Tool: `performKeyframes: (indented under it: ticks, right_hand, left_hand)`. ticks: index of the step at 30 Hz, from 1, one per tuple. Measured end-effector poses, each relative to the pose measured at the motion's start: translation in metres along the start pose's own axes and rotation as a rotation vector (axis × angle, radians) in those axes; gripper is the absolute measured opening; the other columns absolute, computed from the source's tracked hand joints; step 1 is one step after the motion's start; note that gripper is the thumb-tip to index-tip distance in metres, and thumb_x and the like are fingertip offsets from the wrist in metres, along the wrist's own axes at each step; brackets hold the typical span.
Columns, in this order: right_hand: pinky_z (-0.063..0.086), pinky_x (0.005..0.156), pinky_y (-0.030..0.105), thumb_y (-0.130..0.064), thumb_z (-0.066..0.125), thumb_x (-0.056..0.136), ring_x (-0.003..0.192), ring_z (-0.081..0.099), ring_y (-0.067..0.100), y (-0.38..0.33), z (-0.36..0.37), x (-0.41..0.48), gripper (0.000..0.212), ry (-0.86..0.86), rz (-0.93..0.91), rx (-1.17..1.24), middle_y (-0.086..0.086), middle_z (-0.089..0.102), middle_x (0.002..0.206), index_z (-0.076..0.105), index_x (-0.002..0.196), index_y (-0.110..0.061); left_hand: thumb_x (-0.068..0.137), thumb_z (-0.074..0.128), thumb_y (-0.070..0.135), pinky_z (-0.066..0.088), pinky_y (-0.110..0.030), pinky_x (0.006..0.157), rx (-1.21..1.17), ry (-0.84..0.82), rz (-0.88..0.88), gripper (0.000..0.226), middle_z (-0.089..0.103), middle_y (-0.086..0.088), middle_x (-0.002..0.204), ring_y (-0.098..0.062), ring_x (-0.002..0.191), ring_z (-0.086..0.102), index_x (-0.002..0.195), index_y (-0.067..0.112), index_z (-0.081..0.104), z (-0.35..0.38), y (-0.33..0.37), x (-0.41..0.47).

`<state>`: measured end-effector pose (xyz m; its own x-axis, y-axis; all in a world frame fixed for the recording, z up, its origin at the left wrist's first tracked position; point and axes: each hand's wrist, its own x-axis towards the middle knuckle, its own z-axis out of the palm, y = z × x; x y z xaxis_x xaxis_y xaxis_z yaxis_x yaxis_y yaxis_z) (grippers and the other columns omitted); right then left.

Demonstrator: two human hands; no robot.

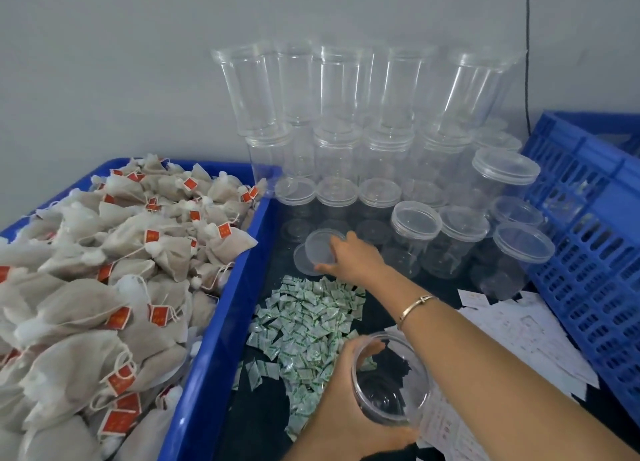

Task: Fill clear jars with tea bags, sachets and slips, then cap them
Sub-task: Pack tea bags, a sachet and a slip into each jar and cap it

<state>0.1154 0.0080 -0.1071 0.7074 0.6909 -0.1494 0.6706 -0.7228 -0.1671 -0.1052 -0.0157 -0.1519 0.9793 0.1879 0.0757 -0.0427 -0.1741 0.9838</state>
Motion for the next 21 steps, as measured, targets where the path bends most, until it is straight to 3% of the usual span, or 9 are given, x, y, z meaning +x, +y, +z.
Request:
performKeyframes:
  ticks: [2, 6, 10, 13, 15, 17, 19, 21]
  right_hand:
    - [0.039, 0.082, 0.037, -0.061, 0.054, 0.094, 0.114, 0.055, 0.035, 0.003, 0.003, 0.004, 0.065, -0.028, 0.000, -0.020, 0.016, 0.041, 0.136, 0.044, 0.137, -0.013]
    - [0.042, 0.079, 0.034, -0.057, 0.060, 0.092, 0.105, 0.058, 0.032, 0.005, 0.002, 0.001, 0.057, -0.023, -0.008, 0.047, 0.010, 0.030, 0.138, 0.045, 0.133, -0.020]
    - [0.049, 0.092, 0.041, -0.047, 0.062, 0.095, 0.100, 0.059, 0.020, 0.002, -0.019, -0.029, 0.040, 0.148, -0.056, 0.334, 0.001, 0.036, 0.129, 0.054, 0.124, -0.020]
    - [0.045, 0.082, 0.023, -0.045, 0.062, 0.094, 0.088, 0.055, -0.007, 0.010, -0.029, -0.090, 0.021, 0.303, -0.124, 0.737, -0.016, 0.059, 0.103, 0.069, 0.102, -0.027]
    - [0.044, 0.074, 0.010, -0.056, 0.056, 0.089, 0.079, 0.059, -0.011, 0.017, -0.025, -0.145, 0.027, 0.353, -0.114, 0.991, -0.024, 0.067, 0.086, 0.074, 0.092, -0.036]
    - [0.046, 0.080, 0.010, -0.059, 0.053, 0.083, 0.088, 0.064, -0.006, 0.026, -0.008, -0.190, 0.032, 0.414, -0.055, 1.162, -0.023, 0.071, 0.097, 0.073, 0.100, -0.040]
    - [0.048, 0.096, 0.029, -0.044, 0.053, 0.085, 0.106, 0.066, 0.006, 0.036, 0.023, -0.219, 0.036, 0.427, -0.036, 1.280, -0.013, 0.071, 0.116, 0.067, 0.117, -0.033]
    - [0.046, 0.102, 0.038, -0.033, 0.058, 0.080, 0.120, 0.060, 0.006, 0.037, 0.053, -0.241, 0.053, 0.381, -0.060, 1.266, -0.018, 0.064, 0.128, 0.052, 0.132, -0.029]
  left_hand:
    - [0.053, 0.093, 0.036, 0.044, -0.030, 0.102, 0.004, -0.005, -0.014, 0.092, 0.048, 0.025, 0.130, -0.004, 0.126, 0.048, 0.126, 0.053, 0.039, 0.000, -0.001, 0.002]
    - [0.054, 0.092, 0.033, 0.046, -0.028, 0.101, -0.004, -0.015, -0.010, 0.092, 0.049, 0.023, 0.130, -0.006, 0.126, 0.049, 0.129, 0.048, 0.041, 0.000, -0.002, 0.001]
    - [0.055, 0.092, 0.027, 0.048, -0.023, 0.097, -0.026, -0.013, -0.008, 0.091, 0.050, 0.022, 0.129, -0.008, 0.124, 0.051, 0.129, 0.048, 0.042, 0.000, 0.000, -0.003]
    - [0.056, 0.093, 0.021, 0.045, -0.017, 0.095, -0.042, -0.022, -0.002, 0.089, 0.053, 0.023, 0.126, -0.005, 0.123, 0.051, 0.129, 0.038, 0.044, 0.000, 0.007, -0.005]
    - [0.055, 0.093, 0.022, 0.043, -0.013, 0.094, -0.046, -0.037, -0.017, 0.091, 0.053, 0.023, 0.125, -0.001, 0.123, 0.050, 0.130, 0.033, 0.043, -0.003, 0.014, -0.006]
    - [0.052, 0.093, 0.028, 0.041, -0.011, 0.095, -0.036, -0.066, -0.068, 0.100, 0.047, 0.024, 0.131, 0.005, 0.123, 0.047, 0.132, 0.039, 0.034, -0.006, 0.022, -0.008]
    - [0.051, 0.095, 0.028, 0.035, -0.002, 0.093, -0.012, -0.083, -0.140, 0.125, 0.025, 0.032, 0.142, 0.021, 0.123, 0.036, 0.140, 0.046, 0.008, -0.011, 0.036, -0.014]
    - [0.051, 0.095, 0.028, 0.029, 0.007, 0.085, -0.007, -0.059, -0.168, 0.145, 0.006, 0.039, 0.144, 0.037, 0.114, 0.020, 0.143, 0.046, -0.016, -0.021, 0.050, -0.021]
